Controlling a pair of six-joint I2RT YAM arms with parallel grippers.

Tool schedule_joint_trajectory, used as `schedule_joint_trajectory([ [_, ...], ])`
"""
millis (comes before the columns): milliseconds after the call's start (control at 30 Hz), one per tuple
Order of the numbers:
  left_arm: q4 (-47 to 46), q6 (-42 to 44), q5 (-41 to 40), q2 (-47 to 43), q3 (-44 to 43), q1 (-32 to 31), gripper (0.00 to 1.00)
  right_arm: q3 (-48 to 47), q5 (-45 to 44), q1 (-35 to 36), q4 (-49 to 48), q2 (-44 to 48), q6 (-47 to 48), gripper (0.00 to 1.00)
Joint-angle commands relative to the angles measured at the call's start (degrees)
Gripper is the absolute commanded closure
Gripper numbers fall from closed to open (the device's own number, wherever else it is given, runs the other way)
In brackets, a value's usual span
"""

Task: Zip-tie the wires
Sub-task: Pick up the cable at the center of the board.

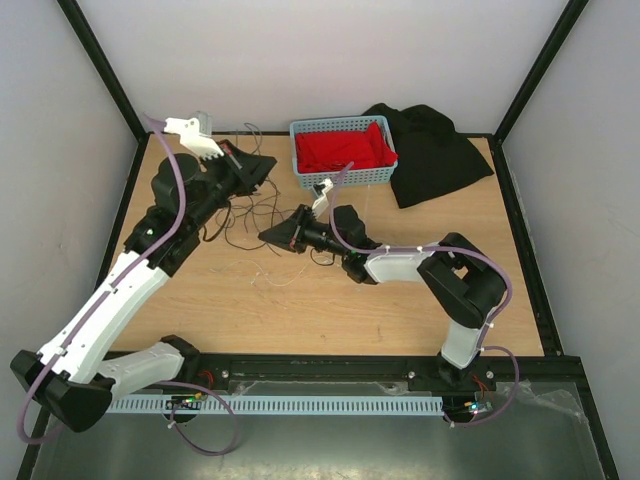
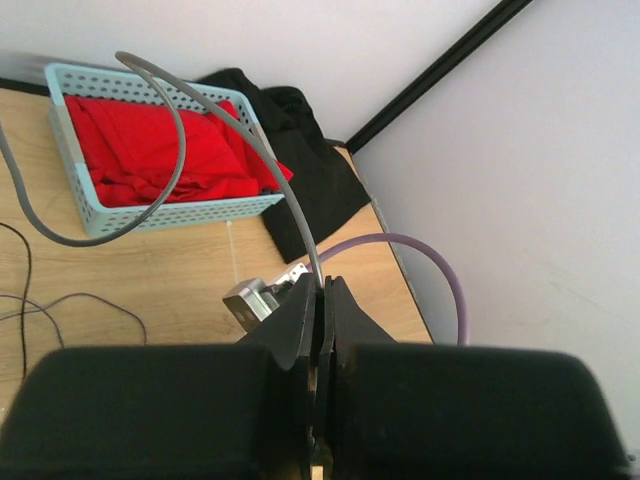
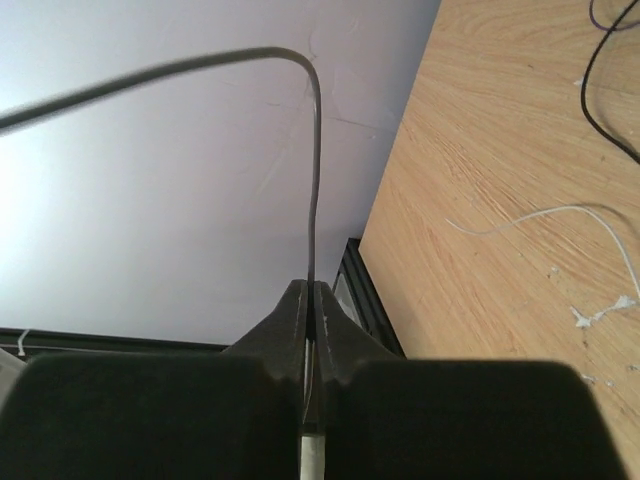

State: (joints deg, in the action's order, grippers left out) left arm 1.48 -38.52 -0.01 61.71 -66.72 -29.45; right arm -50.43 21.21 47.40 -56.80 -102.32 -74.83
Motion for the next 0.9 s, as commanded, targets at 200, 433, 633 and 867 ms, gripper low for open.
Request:
schedule_joint_trajectory([
  [200, 5.7, 3.9, -2.2, -6.1, 0.8, 4.5, 1.0, 0.9, 5.3, -3.6, 6.7, 4.3, 8.5, 1.0],
  [433, 16.3, 7.9, -5.6, -8.5, 2.7, 7.4, 1.0, -8.1, -5.2, -5.1, 48.9, 12.6, 43.7, 1.0],
  [633, 18.1, 3.8, -7.3, -13.1, 14.9, 7.4, 1.0, -7.0, -22.6, -5.1, 64.5, 19.6, 61.7, 1.0],
  [867, 16.6, -2.4, -9.2, -15.6, 25.1, 7.5, 0.97, -5.7, -21.4, -5.2, 66.8, 25.5, 70.0, 1.0],
])
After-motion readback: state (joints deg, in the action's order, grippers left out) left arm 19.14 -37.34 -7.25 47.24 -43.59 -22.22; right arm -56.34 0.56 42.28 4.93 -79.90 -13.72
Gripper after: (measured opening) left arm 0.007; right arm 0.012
